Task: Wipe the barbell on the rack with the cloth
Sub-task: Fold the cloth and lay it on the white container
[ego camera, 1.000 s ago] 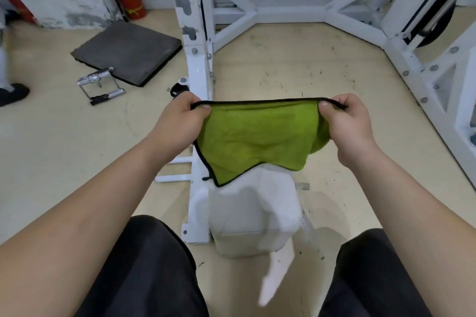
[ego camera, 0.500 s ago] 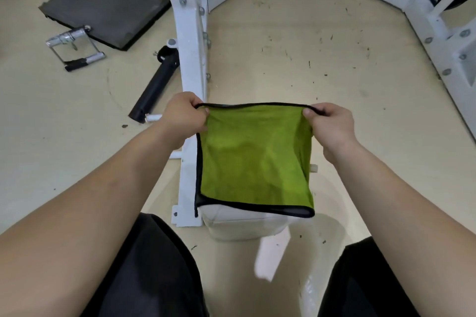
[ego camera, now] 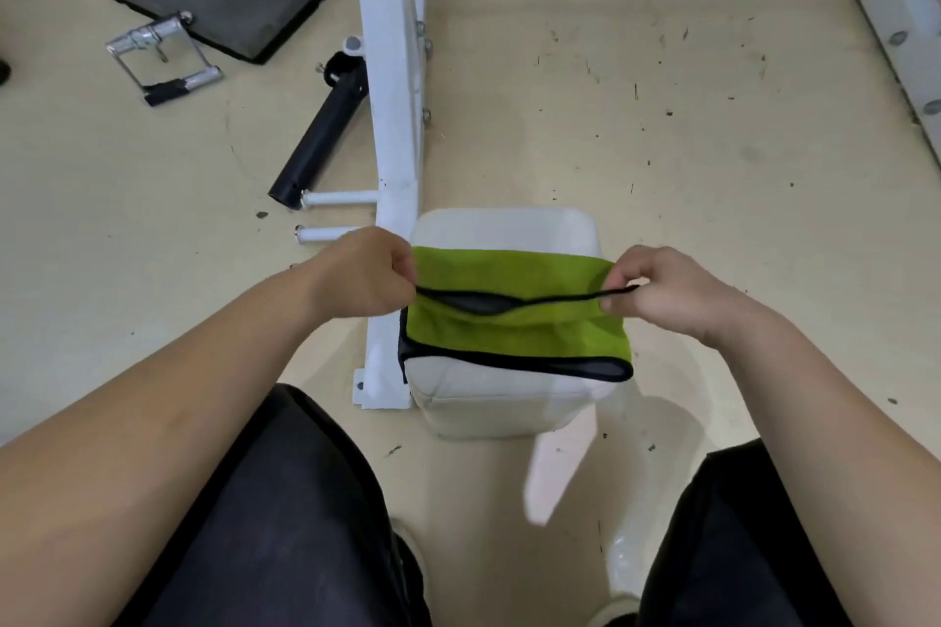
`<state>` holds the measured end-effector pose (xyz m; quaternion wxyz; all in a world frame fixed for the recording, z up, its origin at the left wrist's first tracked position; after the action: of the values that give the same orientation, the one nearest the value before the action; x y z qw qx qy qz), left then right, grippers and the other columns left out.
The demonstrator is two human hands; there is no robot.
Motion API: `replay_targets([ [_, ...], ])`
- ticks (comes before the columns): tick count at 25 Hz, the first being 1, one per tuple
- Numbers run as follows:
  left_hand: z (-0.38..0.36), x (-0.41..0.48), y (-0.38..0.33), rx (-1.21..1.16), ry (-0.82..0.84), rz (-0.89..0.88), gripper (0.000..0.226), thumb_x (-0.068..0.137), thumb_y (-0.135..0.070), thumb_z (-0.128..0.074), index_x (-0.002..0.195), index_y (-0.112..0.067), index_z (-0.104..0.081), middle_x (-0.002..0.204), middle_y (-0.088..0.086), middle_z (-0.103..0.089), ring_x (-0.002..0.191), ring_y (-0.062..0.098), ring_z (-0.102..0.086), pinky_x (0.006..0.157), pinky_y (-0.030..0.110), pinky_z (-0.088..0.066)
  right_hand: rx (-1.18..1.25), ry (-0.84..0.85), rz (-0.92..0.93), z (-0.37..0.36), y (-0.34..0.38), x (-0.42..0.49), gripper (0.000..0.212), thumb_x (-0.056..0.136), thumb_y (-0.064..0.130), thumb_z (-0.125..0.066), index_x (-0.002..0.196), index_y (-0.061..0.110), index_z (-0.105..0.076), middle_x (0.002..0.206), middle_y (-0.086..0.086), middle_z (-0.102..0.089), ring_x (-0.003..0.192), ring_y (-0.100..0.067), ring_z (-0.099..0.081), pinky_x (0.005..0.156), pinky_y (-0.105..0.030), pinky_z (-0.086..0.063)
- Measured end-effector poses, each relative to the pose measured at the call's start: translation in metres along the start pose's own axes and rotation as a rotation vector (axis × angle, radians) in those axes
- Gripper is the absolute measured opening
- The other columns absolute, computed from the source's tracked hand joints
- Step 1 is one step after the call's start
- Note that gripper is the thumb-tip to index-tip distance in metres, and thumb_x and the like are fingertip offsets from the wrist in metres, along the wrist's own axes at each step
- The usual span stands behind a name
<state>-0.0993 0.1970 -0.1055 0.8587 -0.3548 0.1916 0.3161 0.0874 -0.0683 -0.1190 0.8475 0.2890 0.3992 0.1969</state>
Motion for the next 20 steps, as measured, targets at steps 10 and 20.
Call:
replay_targets([
  [10, -0.045, 0.009, 0.025, -0.312, -0.028, 0.396, 0.063, 0.095, -0.045, -0.067, 0.138, -0.002, -0.050, 0.120, 0.002, -0.056, 0.105, 0.026, -0.056, 0.087, 0.038, -0.047, 0.202, -0.201, -0.267, -0.013, -0.058, 0.014, 0.061, 0.080, 0.054, -0.080, 0.119, 0.009, -0.063, 0.115, -0.008, -0.067, 0.099, -0.027, -0.067, 0.086, -0.047, -0.060],
  [20, -0.047, 0.025, 0.021, -0.348, -0.162, 0.292, 0.021, 0.098, -0.031, -0.064, 0.102, -0.012, -0.057, 0.103, 0.008, -0.067, 0.092, 0.027, -0.067, 0.072, 0.042, -0.060, -0.052, -0.210, -0.249, -0.020, -0.048, 0.028, 0.041, 0.084, 0.033, -0.081, 0.110, 0.009, -0.060, 0.102, -0.008, -0.065, 0.087, -0.032, -0.069, 0.075, -0.048, -0.063],
])
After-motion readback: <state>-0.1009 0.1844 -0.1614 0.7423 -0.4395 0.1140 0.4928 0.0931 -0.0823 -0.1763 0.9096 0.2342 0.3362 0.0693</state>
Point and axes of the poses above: each hand's wrist, its own x-axis towards the middle knuckle, its own z-axis out of the back of the hand, y = z × x, the point moved 5 cm from there along x, towards the middle knuckle
